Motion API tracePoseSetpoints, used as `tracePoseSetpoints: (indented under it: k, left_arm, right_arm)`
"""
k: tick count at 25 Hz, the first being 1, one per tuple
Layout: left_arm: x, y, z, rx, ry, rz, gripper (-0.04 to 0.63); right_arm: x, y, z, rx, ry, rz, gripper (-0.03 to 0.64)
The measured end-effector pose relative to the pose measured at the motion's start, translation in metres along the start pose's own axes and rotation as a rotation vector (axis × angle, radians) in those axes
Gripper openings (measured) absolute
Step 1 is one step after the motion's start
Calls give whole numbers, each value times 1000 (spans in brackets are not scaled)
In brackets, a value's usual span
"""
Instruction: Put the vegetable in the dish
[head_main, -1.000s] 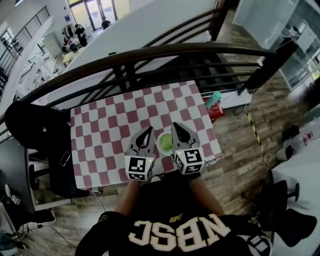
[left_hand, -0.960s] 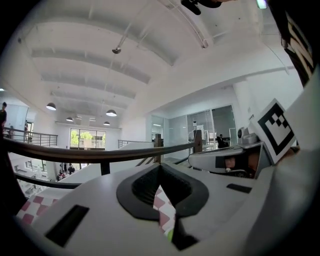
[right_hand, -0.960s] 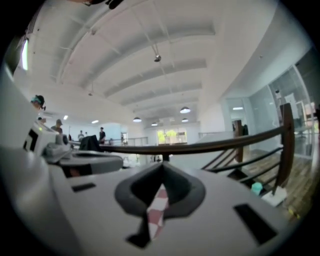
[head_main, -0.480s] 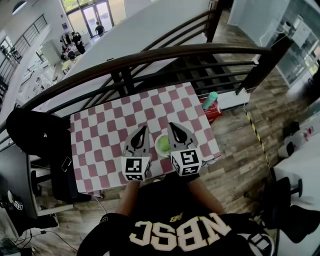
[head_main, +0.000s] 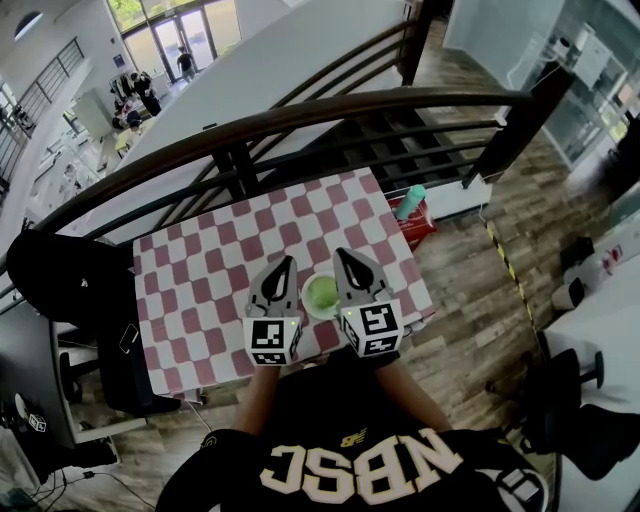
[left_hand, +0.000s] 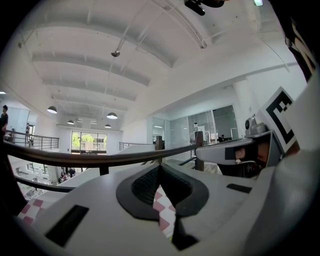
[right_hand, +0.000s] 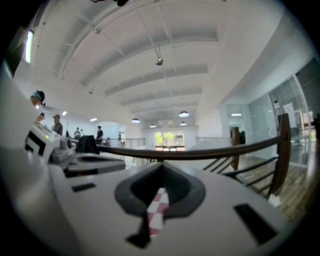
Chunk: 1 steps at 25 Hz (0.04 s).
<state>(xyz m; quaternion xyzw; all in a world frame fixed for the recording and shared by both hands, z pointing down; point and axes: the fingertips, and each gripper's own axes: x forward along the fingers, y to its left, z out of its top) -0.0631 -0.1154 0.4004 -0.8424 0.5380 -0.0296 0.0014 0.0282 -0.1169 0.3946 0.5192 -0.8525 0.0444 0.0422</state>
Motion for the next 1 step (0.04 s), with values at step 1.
tracePoseSetpoints:
  k: [1]
  left_arm:
    - [2,-2,-1,-1,2,-4,20]
  right_arm:
    - [0,-1,0,-6,0,-4,15]
